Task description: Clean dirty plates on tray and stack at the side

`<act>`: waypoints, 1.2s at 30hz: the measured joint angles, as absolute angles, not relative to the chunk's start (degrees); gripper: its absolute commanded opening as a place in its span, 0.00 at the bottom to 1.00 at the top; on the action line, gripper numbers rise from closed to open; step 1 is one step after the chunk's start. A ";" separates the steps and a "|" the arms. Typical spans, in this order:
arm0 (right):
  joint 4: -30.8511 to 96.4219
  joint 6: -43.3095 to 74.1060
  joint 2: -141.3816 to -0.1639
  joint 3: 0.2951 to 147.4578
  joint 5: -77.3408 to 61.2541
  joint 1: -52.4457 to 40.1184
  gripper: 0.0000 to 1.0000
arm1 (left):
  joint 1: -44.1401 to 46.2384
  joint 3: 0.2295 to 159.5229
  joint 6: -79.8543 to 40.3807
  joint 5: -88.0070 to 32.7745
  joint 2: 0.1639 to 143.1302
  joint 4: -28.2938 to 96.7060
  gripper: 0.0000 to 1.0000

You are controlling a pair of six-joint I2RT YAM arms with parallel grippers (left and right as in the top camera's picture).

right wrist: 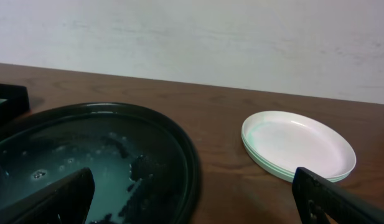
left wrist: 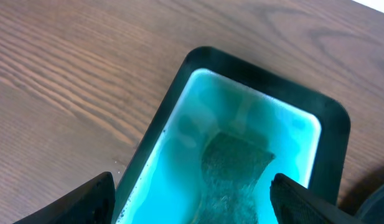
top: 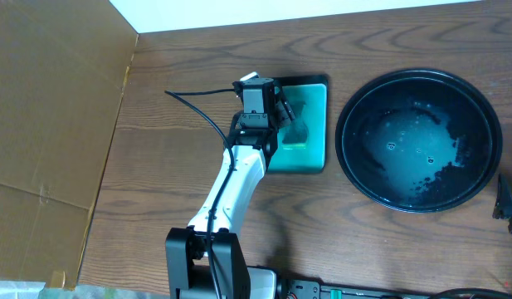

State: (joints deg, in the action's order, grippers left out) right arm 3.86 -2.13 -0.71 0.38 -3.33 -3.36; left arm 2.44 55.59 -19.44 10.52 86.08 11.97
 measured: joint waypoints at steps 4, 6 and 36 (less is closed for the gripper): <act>3.86 -2.13 -0.71 0.38 -3.31 -3.36 0.99 | 2.44 55.57 -19.42 10.52 86.08 16.38 0.80; 3.86 -2.13 -0.71 0.38 -3.18 -3.36 0.99 | 2.44 55.57 -19.44 10.50 86.08 17.26 0.80; 3.88 -2.13 -0.67 0.38 -2.96 -3.36 0.99 | 1.15 6.63 -0.43 7.38 12.25 7.18 0.80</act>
State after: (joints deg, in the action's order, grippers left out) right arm 3.88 -2.13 -0.67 0.38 -2.96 -3.36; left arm 1.15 6.63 -0.43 7.38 12.25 7.18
